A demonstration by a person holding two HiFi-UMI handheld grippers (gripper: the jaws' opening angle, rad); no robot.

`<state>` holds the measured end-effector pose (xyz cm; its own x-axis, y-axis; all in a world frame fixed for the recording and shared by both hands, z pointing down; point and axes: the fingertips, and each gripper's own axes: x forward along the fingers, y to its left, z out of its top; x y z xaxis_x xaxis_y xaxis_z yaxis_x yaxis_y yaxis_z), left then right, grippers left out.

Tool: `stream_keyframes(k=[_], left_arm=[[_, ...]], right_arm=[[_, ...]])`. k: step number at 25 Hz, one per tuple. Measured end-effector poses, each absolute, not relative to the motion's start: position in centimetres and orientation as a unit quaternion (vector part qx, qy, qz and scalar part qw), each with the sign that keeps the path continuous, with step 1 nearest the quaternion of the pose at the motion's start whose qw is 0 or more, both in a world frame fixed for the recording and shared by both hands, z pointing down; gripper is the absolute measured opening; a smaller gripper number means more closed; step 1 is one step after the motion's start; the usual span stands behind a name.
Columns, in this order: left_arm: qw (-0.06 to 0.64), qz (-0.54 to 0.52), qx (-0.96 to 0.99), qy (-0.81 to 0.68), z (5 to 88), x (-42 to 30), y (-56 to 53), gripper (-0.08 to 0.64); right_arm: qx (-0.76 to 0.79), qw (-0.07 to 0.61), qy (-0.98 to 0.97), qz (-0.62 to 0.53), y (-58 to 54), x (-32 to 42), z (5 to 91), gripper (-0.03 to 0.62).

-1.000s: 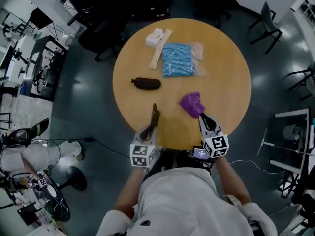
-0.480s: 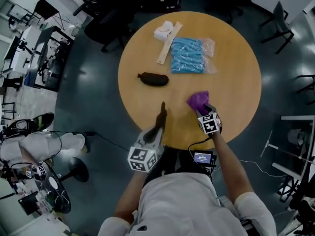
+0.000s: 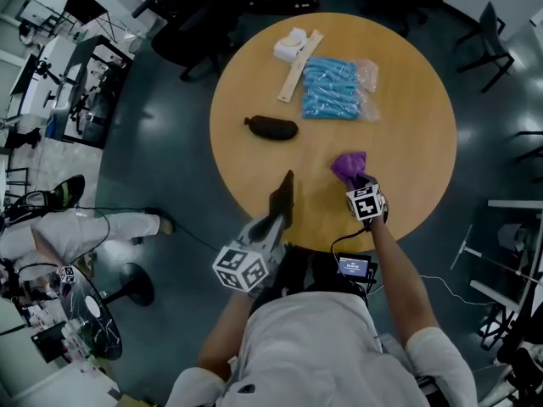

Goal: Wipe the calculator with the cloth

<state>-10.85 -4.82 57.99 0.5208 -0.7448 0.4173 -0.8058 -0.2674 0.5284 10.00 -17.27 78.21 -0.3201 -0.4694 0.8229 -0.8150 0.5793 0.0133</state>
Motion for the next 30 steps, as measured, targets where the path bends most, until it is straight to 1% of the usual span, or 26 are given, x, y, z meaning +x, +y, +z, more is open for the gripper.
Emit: stream_keyframes(k=[3,9,12,14,17,23,30], left_arm=[[0.378,0.015,0.792,-0.480,57.3,-11.0,-4.5,0.051],[0.394,-0.017,0.784,-0.480,55.6,-10.7,-4.4,0.051],[0.393,-0.030,0.785,-0.478,54.2,-10.2,-4.3,0.051],[0.383,-0.034,0.793,-0.473,53.1,-9.6,-4.1,0.051],[0.359,-0.037,0.812,-0.459,51.6,-8.3,-3.7,0.051],[0.309,-0.038,0.843,-0.439,48.8,-7.9,-2.1,0.049],[0.331,-0.084,0.839,-0.424,47.3,-9.3,-0.7,0.049]], right_arm=[[0.417,0.344,-0.818,0.197,-16.4,9.1,72.5,0.060],[0.384,0.171,-0.892,0.168,-10.7,4.7,56.4,0.060],[0.326,0.120,-0.927,0.140,-6.3,0.5,49.7,0.060],[0.285,0.119,-0.945,0.107,-3.8,-2.4,47.0,0.060],[0.246,0.134,-0.957,0.073,-1.7,-5.2,46.1,0.060],[0.253,0.144,-0.953,0.079,-1.9,-5.4,46.1,0.060],[0.275,0.109,-0.945,0.139,-3.7,-4.3,46.4,0.060]])
